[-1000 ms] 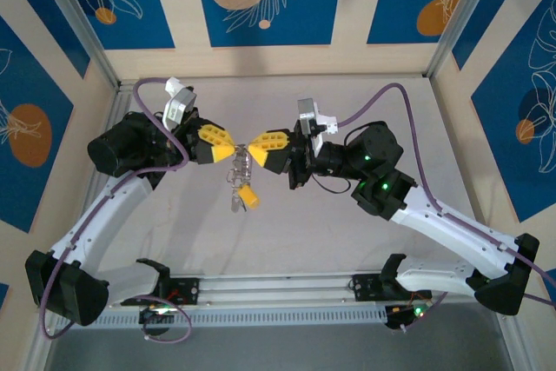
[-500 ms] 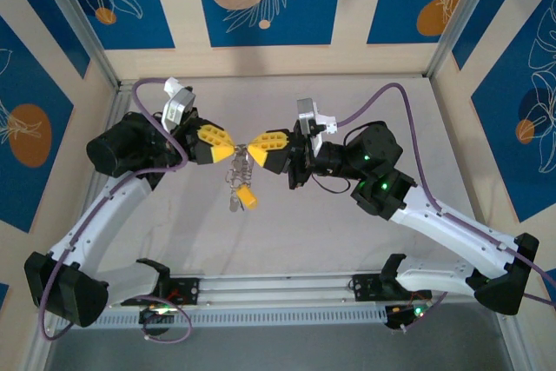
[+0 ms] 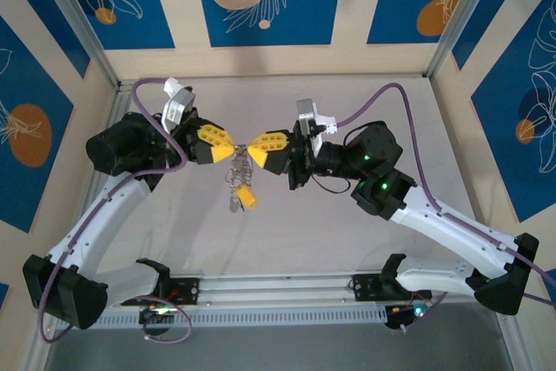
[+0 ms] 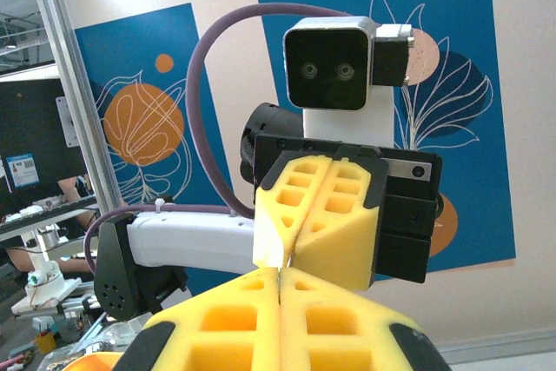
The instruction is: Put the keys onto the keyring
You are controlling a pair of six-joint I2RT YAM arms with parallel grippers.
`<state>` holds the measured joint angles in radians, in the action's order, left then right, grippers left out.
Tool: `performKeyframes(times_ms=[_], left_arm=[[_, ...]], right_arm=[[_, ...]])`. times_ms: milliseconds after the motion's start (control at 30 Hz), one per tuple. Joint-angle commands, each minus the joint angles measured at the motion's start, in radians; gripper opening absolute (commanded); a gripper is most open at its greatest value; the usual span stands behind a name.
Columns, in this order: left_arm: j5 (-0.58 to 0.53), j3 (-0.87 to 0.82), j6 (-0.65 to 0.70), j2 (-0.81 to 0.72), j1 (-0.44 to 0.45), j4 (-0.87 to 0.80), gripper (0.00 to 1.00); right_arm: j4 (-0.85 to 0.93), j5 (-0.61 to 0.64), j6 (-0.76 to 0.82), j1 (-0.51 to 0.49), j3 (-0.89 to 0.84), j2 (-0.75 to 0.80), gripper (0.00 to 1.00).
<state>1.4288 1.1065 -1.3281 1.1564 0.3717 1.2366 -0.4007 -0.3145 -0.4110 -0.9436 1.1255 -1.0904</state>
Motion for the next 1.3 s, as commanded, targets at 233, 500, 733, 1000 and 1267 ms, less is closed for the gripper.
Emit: performKeyframes(times_ms=[233,500,733,1000,1267], left_arm=[[-0.032,0.031,0.035,-0.031,0.009,0.0,0.0],[-0.03,0.03,0.036,-0.032,0.009,0.0,0.0],[-0.03,0.025,0.042,-0.035,0.008,-0.007,0.0],[-0.034,0.024,0.044,-0.037,0.009,-0.008,0.0],[-0.035,0.022,0.044,-0.036,0.009,-0.012,0.0]], right_arm=[[-0.019,-0.007,-0.003,-0.011,0.023,-0.012,0.0],[-0.017,-0.01,-0.003,-0.012,0.031,-0.016,0.0],[-0.014,-0.009,-0.002,-0.018,0.032,-0.012,0.0],[-0.018,-0.014,-0.003,-0.024,0.034,-0.017,0.0],[-0.024,-0.03,-0.005,-0.029,0.036,-0.021,0.0]])
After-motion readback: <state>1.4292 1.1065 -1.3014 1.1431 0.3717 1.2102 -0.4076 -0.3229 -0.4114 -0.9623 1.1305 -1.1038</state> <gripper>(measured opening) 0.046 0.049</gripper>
